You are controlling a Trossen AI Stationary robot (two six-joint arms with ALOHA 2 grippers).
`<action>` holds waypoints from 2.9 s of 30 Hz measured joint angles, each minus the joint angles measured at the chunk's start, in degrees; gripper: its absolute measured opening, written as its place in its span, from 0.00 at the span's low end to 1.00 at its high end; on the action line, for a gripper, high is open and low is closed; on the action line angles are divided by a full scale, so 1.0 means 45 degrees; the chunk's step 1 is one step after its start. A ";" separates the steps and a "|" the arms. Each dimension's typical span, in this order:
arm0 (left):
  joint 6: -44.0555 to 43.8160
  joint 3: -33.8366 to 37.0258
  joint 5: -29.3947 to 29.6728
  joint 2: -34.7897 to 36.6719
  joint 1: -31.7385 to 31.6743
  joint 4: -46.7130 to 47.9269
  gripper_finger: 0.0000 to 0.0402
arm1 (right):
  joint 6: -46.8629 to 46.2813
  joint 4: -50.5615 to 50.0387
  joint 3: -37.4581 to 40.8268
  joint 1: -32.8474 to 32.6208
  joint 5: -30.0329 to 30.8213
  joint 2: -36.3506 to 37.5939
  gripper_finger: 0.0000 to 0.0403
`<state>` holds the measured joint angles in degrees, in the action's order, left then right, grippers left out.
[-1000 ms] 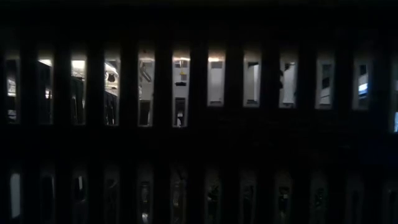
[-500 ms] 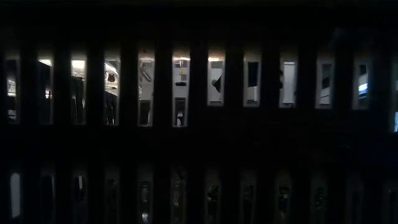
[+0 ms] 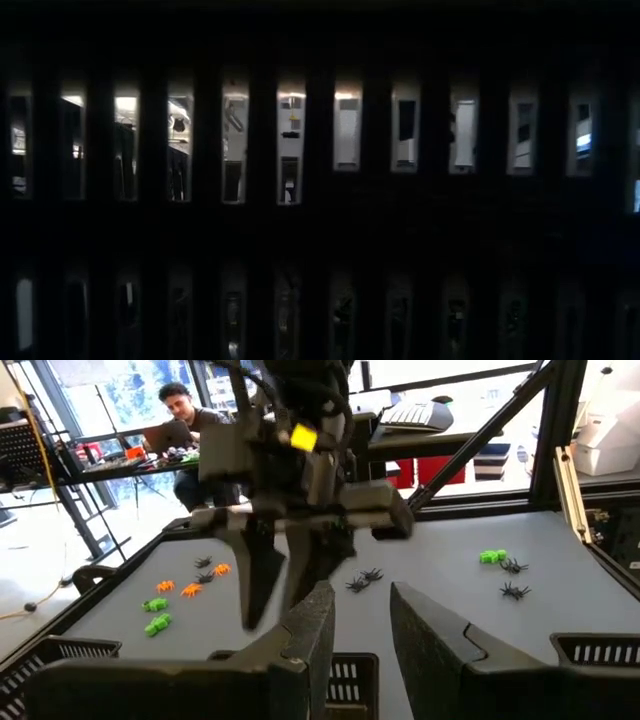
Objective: Sort Halloween decoration
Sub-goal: Put the orange spider toy into the top black bin
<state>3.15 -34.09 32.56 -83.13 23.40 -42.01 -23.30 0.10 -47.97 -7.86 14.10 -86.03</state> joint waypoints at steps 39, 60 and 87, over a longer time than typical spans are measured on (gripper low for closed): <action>-0.0339 0.0000 0.0000 0.0000 0.0000 0.0187 0.23 | -0.2433 -0.8276 0.3156 0.7826 0.1897 0.2576 0.33; -0.0344 0.0000 0.0228 0.0000 -0.0005 0.0187 0.23 | -0.1427 -0.5280 0.4721 0.8597 0.0293 0.2513 0.20; -0.0378 0.0000 0.0233 0.0000 -0.0005 0.0226 0.23 | -0.1081 -0.5437 0.4799 0.7282 0.0098 0.5077 0.00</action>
<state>1.45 -34.09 33.61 -83.13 23.38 -40.99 -28.16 -24.37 -26.37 24.91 14.54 -63.18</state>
